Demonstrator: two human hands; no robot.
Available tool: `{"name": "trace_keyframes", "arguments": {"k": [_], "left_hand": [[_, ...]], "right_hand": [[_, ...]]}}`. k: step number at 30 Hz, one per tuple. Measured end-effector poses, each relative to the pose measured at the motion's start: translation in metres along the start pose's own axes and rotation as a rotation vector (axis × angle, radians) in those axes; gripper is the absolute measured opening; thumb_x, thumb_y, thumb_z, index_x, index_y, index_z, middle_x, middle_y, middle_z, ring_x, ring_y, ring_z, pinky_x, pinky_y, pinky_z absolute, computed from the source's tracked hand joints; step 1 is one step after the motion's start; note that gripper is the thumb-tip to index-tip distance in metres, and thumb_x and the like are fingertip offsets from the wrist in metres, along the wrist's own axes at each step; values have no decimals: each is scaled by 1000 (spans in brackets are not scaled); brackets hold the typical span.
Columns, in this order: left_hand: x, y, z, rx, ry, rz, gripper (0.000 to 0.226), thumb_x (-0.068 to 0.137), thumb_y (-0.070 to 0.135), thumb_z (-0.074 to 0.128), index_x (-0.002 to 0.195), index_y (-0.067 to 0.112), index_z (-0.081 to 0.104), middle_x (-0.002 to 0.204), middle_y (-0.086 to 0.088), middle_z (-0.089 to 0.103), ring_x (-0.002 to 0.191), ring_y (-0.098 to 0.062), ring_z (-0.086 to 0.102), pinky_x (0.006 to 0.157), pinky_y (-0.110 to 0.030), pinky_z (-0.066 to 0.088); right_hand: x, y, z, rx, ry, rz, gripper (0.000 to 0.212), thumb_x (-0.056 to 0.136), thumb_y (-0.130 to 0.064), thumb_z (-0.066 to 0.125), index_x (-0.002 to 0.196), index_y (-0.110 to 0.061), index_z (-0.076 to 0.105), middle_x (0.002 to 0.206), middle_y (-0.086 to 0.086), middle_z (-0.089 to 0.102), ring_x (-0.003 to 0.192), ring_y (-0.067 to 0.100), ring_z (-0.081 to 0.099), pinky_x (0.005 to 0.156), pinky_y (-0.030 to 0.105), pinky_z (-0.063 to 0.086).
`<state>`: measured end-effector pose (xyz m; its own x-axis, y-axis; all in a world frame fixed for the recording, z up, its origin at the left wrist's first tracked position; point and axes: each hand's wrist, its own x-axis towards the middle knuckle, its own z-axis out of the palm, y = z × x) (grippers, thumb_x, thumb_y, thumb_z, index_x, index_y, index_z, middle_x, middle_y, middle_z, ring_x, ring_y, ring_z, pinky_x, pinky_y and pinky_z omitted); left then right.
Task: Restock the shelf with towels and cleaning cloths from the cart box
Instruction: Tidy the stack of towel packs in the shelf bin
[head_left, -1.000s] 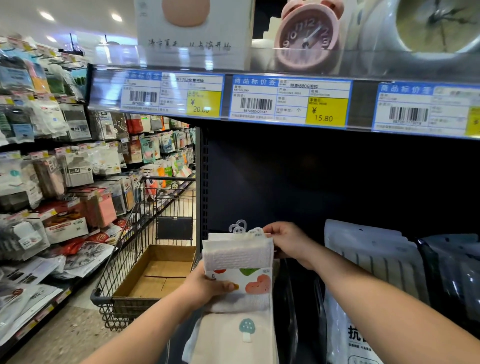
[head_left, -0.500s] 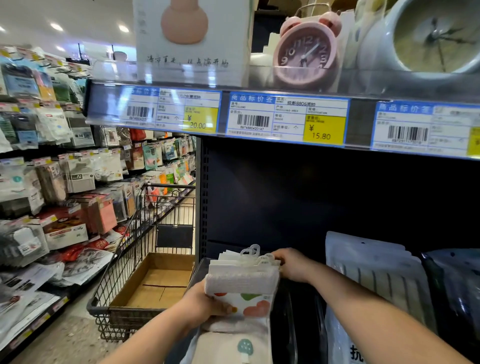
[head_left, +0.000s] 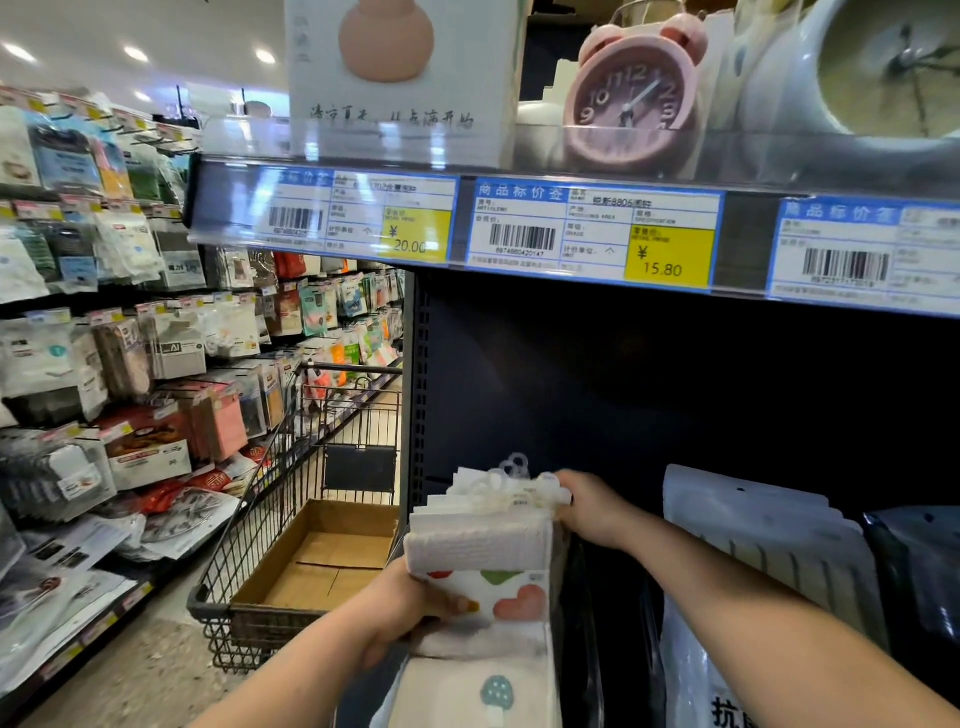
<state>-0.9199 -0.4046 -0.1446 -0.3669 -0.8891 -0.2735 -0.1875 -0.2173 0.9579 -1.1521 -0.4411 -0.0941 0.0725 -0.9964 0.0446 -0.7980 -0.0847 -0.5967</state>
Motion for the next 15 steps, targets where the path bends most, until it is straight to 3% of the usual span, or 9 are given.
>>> {"name": "trace_keyframes", "arguments": {"k": [4,6,8,10,13,15], "left_hand": [[1,16,1,19,21,58,23,80,-3,65,99,10,62,96,-10,72,94,-27,67,84,-41,56],[5,26,0,21,8,70,24,80,-5,64,98,12,62,99,-11,70,97,-28,66,87,-44,55],[11,33,-1,8,-7,72,25,80,-9,63,95,12,61,95,-8,69,91,-22,66,80,-37,57],[16,35,0,6,-32,77,28,80,-11,62,94,13,62,89,-5,70,85,-18,66,70,-28,55],[21,32,7,56,-38,72,29,79,-8,64,97,15,63,95,-10,70,89,-23,67,74,-36,57],[27,31,8,111,-30,50,28,76,-3,68,97,15,65,95,-12,70,88,-25,67,73,-38,57]], "right_hand": [[4,-11,-14,60,73,-63,20,88,-6,59,108,-5,60,99,6,62,89,15,57,70,24,44],[3,-15,-23,79,74,-79,21,88,-10,61,109,-6,60,90,-3,59,82,9,54,63,14,41],[4,-18,-29,121,73,-78,24,88,-11,63,111,-7,61,92,-5,58,81,6,53,63,11,40],[5,-18,-30,169,66,-68,26,87,-11,64,112,-7,61,97,-3,60,87,8,55,68,13,42],[3,-15,-27,193,46,-24,24,86,-12,65,110,-11,62,101,1,62,95,14,56,78,25,44],[2,-14,-27,185,26,4,19,86,-14,64,104,-13,62,98,2,63,91,15,56,77,28,45]]}}
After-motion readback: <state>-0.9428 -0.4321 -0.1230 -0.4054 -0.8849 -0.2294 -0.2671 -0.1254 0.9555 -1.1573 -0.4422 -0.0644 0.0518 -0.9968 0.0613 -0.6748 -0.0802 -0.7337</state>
